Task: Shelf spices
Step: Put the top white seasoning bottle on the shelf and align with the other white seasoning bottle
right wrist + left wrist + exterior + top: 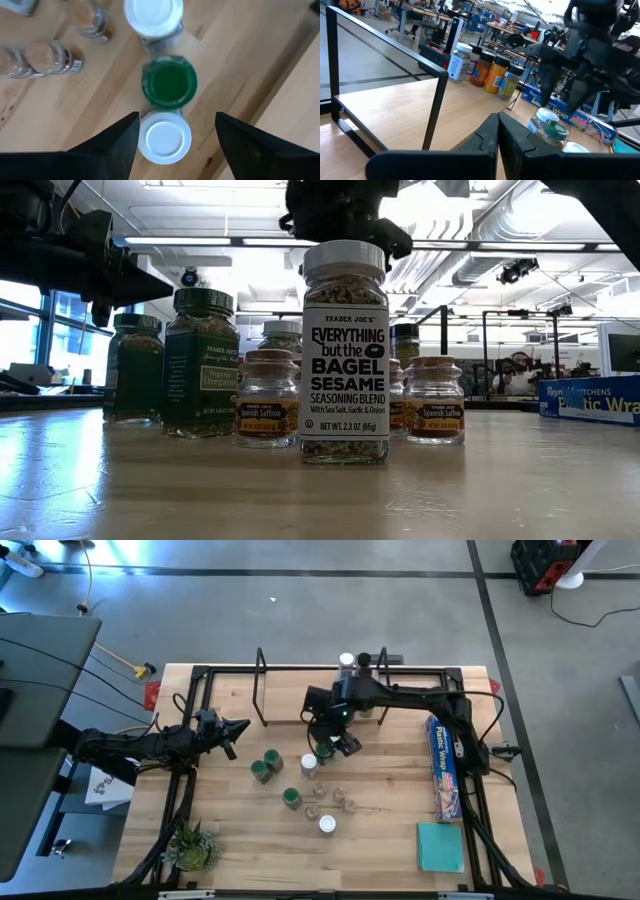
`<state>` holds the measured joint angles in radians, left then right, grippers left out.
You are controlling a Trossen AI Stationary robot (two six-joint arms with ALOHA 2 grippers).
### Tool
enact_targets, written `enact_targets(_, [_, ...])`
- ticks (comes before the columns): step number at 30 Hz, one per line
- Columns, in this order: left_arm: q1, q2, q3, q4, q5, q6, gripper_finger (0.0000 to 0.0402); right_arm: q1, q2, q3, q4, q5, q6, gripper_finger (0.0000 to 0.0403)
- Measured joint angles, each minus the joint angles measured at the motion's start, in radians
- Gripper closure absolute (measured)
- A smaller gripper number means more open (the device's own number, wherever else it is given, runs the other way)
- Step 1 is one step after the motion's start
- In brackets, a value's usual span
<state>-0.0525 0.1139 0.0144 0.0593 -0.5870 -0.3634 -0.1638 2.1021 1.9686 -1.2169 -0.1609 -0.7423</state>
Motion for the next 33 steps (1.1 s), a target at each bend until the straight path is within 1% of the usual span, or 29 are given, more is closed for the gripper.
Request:
enact_targets(6, [0.0, 0.0, 0.0, 0.0, 0.0, 0.0, 0.0396, -0.018, 0.0, -0.043, -0.041, 0.007, 0.01, 0.0148])
enact_targets(17, [0.0, 0.0, 0.0, 0.0, 0.0, 0.0, 0.0396, -0.013, 0.0, -0.165, 0.029, 0.004, 0.044, 0.0148])
enact_targets(26, [0.0, 0.0, 0.0, 0.0, 0.0, 0.0, 0.0396, 0.003, 0.0, -0.184, 0.102, -0.008, 0.065, 0.015])
enact_targets(29, [0.0, 0.0, 0.0, 0.0, 0.0, 0.0, 0.0396, 0.002, 0.0, -0.184, 0.101, -0.009, 0.066, 0.0165])
enact_targets(33, [0.0, 0.0, 0.0, 0.0, 0.0, 0.0, 0.0396, 0.001, 0.0, -0.184, 0.1, -0.009, 0.116, 0.0213])
